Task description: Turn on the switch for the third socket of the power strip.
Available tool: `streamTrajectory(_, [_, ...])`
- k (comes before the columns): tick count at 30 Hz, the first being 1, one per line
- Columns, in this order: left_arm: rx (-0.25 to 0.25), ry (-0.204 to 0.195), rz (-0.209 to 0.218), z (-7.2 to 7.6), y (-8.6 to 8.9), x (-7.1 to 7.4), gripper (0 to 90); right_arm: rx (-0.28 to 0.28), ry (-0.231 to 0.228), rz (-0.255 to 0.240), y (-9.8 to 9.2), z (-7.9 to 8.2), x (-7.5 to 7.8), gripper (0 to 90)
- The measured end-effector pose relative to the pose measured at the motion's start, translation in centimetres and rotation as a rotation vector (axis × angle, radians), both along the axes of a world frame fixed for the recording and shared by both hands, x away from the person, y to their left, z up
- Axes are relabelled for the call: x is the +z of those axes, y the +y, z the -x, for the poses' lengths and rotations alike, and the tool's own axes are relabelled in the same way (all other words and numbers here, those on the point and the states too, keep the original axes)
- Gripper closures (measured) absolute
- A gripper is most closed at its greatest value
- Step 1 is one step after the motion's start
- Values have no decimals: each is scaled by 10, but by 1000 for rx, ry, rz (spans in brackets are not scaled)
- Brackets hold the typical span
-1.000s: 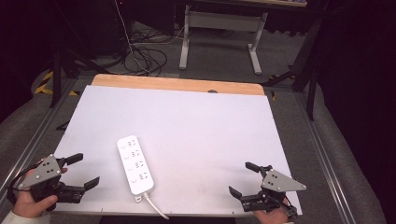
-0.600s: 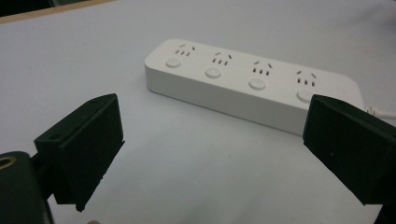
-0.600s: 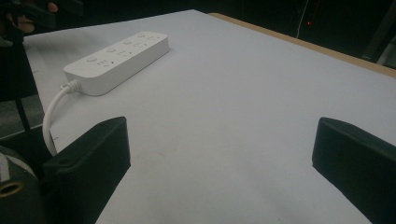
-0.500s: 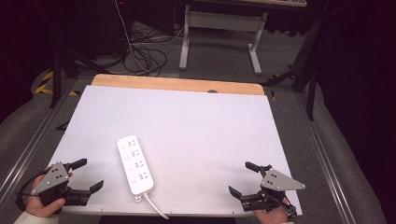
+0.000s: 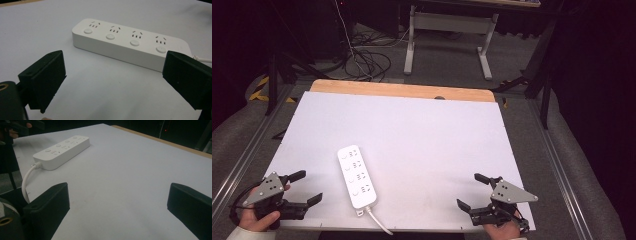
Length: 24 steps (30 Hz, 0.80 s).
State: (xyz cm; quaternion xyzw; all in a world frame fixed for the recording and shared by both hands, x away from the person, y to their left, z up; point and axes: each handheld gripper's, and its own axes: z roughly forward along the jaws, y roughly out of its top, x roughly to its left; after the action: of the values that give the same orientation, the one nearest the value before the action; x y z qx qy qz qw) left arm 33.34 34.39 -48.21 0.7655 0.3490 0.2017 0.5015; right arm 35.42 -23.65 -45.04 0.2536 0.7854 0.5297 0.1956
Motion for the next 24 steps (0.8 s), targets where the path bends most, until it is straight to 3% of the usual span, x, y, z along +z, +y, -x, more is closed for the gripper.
streamTrajectory(15, [22,-66,-32,3,-1,4,54,-1,0,-2,0,0,0,46])
streamTrajectory(24, [21,-51,3,4,-1,6,54,-1,-1,-3,0,0,0,46])
